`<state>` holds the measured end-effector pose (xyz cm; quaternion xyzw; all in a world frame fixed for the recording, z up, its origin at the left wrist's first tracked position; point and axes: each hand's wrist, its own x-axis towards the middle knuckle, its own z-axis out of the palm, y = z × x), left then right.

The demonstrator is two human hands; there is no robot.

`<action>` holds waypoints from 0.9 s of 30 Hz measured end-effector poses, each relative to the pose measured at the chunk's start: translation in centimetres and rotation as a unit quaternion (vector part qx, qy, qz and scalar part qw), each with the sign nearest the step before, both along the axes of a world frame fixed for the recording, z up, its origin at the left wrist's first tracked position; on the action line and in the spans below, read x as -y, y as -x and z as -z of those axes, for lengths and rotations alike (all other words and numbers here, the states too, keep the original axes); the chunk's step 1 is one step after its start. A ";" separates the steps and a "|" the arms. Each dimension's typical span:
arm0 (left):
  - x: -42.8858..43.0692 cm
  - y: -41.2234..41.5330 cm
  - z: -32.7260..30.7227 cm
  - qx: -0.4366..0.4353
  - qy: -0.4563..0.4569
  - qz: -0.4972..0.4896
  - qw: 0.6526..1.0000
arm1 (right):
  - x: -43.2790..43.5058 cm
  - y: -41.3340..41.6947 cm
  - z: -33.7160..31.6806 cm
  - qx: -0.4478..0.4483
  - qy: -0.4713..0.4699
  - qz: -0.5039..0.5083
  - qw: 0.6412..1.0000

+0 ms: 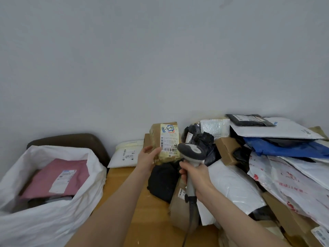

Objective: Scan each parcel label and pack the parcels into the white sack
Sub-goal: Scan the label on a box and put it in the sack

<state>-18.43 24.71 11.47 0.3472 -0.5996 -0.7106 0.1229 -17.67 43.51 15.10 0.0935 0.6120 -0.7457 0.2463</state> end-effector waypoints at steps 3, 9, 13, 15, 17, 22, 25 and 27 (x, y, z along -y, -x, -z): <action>2.0 -2.7 -0.5 0.019 0.009 -0.019 1.000 | 2.3 1.1 0.3 -0.011 0.007 0.007 1.000; 8.5 -9.5 -1.4 0.037 0.032 -0.078 0.996 | 10.2 0.7 0.8 -0.026 -0.018 -0.048 0.998; 14.9 -13.9 -2.3 0.031 0.042 -0.114 0.992 | 18.2 -1.8 0.4 -0.040 -0.016 -0.117 0.992; 19.1 -16.0 -2.5 0.017 0.044 -0.127 0.991 | 22.9 -3.7 0.5 -0.041 -0.010 -0.148 0.988; 24.1 -18.0 -2.6 0.017 0.057 -0.141 0.988 | 28.1 -5.6 0.8 -0.045 -0.013 -0.171 0.984; 38.2 -24.3 -1.7 0.086 0.173 -0.102 0.976 | 41.0 -11.0 2.8 -0.043 -0.052 -0.228 0.971; 45.1 -28.0 -0.8 0.194 0.282 -0.030 0.939 | 46.2 -13.6 4.5 -0.019 -0.093 -0.249 0.964; 48.4 -29.6 -0.1 0.280 0.372 0.058 0.883 | 48.5 -14.8 5.7 0.008 -0.103 -0.255 0.961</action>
